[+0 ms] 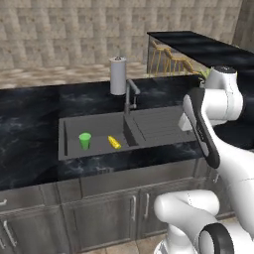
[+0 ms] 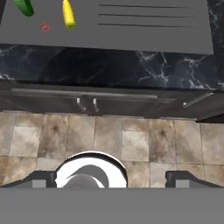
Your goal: Pick the kettle and cup and place them in the sink. Then turn on the water.
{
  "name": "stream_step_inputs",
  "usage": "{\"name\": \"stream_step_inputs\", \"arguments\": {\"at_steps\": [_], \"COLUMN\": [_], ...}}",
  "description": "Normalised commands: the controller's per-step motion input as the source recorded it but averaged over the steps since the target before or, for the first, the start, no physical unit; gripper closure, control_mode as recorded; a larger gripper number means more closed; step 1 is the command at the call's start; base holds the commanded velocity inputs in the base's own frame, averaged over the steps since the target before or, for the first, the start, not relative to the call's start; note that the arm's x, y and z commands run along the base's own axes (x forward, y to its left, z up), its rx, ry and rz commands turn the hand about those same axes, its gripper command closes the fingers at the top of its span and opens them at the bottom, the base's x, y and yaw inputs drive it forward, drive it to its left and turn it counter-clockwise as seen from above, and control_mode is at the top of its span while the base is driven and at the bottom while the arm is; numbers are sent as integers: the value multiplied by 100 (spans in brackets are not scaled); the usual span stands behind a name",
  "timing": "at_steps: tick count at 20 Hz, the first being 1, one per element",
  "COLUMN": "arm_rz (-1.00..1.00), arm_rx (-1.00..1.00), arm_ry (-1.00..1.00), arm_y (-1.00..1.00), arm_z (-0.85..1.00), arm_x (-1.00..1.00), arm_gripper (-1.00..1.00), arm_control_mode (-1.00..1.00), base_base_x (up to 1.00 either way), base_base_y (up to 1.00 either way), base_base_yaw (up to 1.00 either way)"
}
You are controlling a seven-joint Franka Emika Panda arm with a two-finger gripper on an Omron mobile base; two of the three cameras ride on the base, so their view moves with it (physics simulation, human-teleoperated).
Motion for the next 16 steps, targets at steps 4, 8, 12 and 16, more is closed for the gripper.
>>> {"name": "stream_step_inputs", "arguments": {"at_steps": [4, 8, 12, 16], "arm_rz": [0, 0, 0, 0], "arm_rx": [0, 0, 0, 0], "arm_ry": [0, 0, 0, 0], "arm_y": [0, 0, 0, 0], "arm_z": [0, 0, 0, 0], "arm_x": [0, 0, 0, 0], "arm_gripper": [-100, -100, -100, -100], "arm_control_mode": [100, 100, 100, 100], "base_base_x": [-2, -2, -6, -14], "base_base_y": [-100, -100, -100, -100], "base_base_yaw": [-1, -1, 0, 0]}}
